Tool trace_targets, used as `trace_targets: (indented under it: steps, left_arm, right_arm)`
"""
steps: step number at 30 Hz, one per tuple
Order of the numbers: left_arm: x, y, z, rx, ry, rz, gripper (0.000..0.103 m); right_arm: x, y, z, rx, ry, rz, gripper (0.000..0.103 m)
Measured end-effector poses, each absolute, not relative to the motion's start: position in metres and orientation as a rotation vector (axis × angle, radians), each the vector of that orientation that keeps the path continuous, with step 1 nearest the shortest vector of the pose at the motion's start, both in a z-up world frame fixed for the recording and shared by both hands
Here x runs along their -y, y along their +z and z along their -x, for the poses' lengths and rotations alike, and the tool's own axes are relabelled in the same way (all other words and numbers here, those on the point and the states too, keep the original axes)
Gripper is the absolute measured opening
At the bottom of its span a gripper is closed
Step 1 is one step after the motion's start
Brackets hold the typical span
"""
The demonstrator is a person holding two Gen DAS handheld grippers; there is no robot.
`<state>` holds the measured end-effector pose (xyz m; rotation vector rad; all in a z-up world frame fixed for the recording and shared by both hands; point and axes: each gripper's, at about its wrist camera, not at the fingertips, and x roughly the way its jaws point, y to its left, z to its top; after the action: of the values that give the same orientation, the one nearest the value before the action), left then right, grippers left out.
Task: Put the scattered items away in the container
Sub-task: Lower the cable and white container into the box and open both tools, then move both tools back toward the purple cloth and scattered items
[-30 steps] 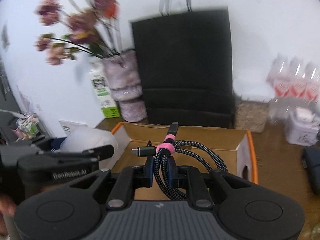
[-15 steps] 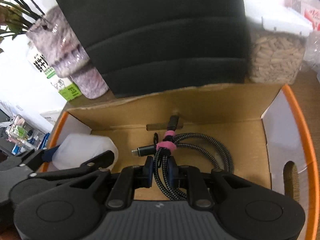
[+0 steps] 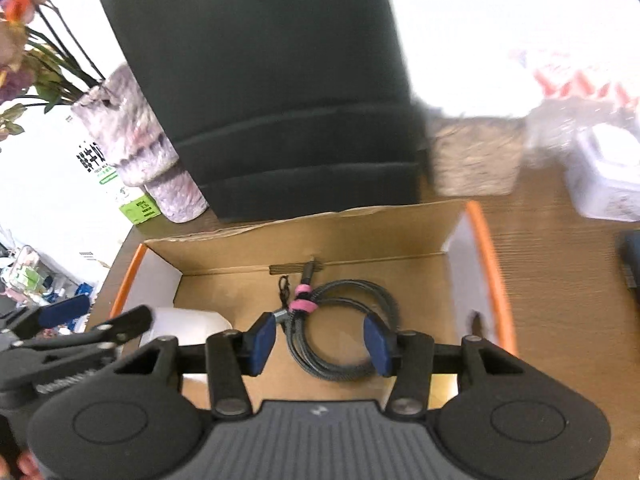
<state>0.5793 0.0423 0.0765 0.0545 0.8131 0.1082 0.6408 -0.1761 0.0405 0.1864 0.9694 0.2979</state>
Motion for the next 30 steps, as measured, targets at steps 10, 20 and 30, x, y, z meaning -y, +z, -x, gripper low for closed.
trace_targets:
  steps: [10, 20, 30]
  left_arm:
    - [-0.051, 0.123, -0.484, -0.773, 0.136, -0.055, 0.097]
    - [-0.045, 0.128, -0.393, -0.748, 0.095, 0.013, 0.098]
    - [-0.041, 0.117, -0.307, -0.649, 0.084, -0.003, 0.098]
  right_arm:
    - [0.213, 0.086, -0.548, -0.899, 0.275, -0.107, 0.056]
    - [0.219, 0.101, -0.444, -0.835, 0.341, -0.068, 0.059]
    - [0.209, 0.091, -0.336, -0.746, 0.424, 0.026, 0.068]
